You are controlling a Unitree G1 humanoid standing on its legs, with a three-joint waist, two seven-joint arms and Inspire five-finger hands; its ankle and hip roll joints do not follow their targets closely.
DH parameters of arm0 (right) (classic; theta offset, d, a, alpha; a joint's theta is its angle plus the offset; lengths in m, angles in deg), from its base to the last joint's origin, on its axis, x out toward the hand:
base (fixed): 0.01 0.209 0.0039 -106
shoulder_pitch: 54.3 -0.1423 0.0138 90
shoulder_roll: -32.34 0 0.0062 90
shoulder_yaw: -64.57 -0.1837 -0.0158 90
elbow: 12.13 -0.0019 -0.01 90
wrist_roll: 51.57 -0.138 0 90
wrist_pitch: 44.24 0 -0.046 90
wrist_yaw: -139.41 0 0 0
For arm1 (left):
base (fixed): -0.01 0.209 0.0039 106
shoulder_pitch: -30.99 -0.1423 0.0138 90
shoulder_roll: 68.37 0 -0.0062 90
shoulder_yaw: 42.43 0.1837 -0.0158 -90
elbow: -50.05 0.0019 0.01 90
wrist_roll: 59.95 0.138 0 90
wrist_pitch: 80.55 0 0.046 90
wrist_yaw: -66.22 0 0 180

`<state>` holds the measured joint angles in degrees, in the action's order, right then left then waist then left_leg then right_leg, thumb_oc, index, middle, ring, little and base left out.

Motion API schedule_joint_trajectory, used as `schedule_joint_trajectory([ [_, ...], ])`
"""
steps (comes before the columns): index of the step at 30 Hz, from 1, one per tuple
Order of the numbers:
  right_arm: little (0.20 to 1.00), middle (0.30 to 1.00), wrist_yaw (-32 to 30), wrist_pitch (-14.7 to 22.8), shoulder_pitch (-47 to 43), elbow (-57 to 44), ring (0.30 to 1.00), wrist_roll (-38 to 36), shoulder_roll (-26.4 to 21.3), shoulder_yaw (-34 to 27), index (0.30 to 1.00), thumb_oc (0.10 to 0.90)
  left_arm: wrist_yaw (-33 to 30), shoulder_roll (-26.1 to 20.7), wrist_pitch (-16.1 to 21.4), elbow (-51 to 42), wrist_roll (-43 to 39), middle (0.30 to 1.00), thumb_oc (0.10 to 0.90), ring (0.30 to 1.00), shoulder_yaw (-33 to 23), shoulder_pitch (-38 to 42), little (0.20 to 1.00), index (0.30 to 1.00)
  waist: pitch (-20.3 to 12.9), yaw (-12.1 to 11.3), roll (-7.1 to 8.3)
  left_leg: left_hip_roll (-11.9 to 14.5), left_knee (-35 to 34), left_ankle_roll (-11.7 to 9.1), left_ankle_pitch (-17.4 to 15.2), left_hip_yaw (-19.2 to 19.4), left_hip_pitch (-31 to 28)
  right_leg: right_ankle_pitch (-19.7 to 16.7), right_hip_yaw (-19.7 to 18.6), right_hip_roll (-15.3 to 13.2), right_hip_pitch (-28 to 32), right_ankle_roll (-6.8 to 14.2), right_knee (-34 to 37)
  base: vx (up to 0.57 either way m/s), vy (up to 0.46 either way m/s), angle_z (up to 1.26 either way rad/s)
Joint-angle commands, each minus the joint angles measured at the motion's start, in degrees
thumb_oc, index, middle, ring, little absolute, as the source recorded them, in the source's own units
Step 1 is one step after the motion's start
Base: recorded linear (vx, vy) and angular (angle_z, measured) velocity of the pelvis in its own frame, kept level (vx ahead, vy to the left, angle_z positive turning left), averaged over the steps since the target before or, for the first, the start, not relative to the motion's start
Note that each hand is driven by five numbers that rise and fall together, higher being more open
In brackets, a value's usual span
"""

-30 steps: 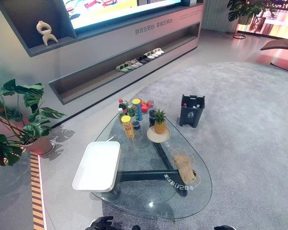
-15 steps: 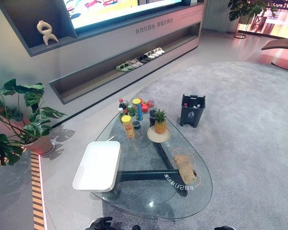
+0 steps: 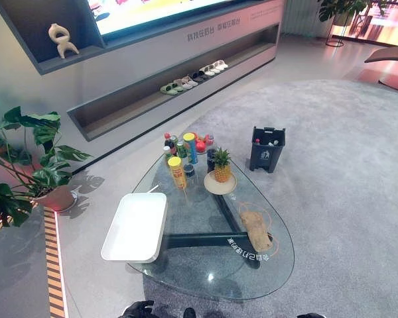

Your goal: Wipe the table with a cloth and put it in the basket.

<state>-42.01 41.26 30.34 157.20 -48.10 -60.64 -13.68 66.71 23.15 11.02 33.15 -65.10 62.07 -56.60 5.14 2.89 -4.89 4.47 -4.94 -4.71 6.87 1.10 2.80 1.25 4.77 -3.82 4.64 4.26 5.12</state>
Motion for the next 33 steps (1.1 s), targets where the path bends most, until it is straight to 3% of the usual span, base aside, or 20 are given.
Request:
schedule_joint_trajectory([
  [1, 0.9, 0.9, -0.9, -1.1, -5.2, 0.3, 0.9, 0.3, -2.5, 1.9, 0.9, 0.8, -3.9, -3.3, 3.1, 0.3, -5.5, 0.9, 0.8, 0.9, -1.7, 6.8, 0.9, 0.9, 7.7, -1.3, 2.48, -2.9, -0.1, 2.0, -5.8, 1.8, -0.4, -4.1, -1.1, -1.1, -7.2, 1.4, -0.1, -0.22, 0.011, -0.05],
  [3, 0.9, 0.9, -1.1, -2.2, -7.5, -0.5, 0.9, 0.4, -3.0, 2.9, 0.9, 0.8, -5.5, -4.4, 4.3, -0.9, -8.0, 0.9, 0.8, 0.9, -2.1, 9.9, 0.9, 0.9, 11.0, -0.9, 2.13, -3.0, -0.1, 2.2, -4.5, 2.0, 3.5, -5.4, -1.8, -0.8, -11.4, 1.1, -0.1, -0.22, -0.007, -0.04],
  [10, 0.9, 0.9, -2.6, -2.6, -11.4, -1.8, 0.9, -1.7, -4.6, 5.4, 0.9, 0.8, -6.1, -9.7, 4.2, -3.1, -16.1, 0.9, 0.8, 0.9, -3.1, 18.0, 0.9, 0.9, 17.0, -1.0, 2.44, -3.9, -0.1, 2.2, -2.6, 1.8, 11.5, -7.2, -1.5, -0.5, -19.6, 1.0, -0.1, -0.14, -0.02, -0.02],
  [16, 0.9, 0.9, -4.9, -2.7, -16.0, -4.7, 0.9, -6.4, -6.0, 5.9, 0.9, 0.8, -6.6, -11.3, 3.9, -3.3, -20.5, 0.9, 0.8, 0.9, -2.4, 23.6, 0.9, 0.9, 21.5, -1.5, 2.41, -4.9, 2.3, 1.7, -0.2, 0.8, 18.1, -5.5, -0.8, -0.3, -27.2, 0.1, -7.3, -0.12, -0.021, -0.03],
  [20, 0.9, 0.9, -5.4, -3.4, -19.7, -5.8, 0.9, -7.7, -7.6, 5.6, 0.9, 0.8, -8.1, -11.7, 4.5, -4.6, -22.2, 0.9, 0.8, 0.9, -2.5, 26.3, 0.9, 0.9, 24.4, -1.5, 2.1, -5.6, 12.0, 1.7, -1.4, 0.7, 26.7, -2.7, -0.2, -0.6, -35.5, -0.6, -17.6, -0.12, -0.037, 0.02],
  [25, 0.9, 0.9, -7.4, -3.4, -21.0, -6.9, 0.9, -8.9, -7.4, 5.7, 0.9, 0.8, -8.9, -11.9, 4.2, -7.2, -22.3, 0.9, 0.8, 0.9, -2.6, 26.1, 0.9, 0.9, 24.6, -1.6, 1.84, -5.6, 23.8, 2.5, -5.0, 0.5, 35.5, 1.2, -0.6, -0.1, -43.9, -1.8, -28.3, -0.03, -0.056, 0.27],
  [33, 0.9, 0.9, -9.5, -2.0, -22.3, -7.0, 0.9, -9.0, -7.3, 4.9, 0.9, 0.8, -8.9, -11.2, 4.3, -8.5, -22.1, 0.9, 0.8, 0.9, -2.9, 24.6, 0.9, 0.9, 24.6, -2.4, 1.79, -4.6, 34.0, 3.2, -8.9, -0.6, 42.7, 5.4, -1.1, 1.1, -50.6, -3.2, -38.4, 0.01, -0.05, 0.03],
])
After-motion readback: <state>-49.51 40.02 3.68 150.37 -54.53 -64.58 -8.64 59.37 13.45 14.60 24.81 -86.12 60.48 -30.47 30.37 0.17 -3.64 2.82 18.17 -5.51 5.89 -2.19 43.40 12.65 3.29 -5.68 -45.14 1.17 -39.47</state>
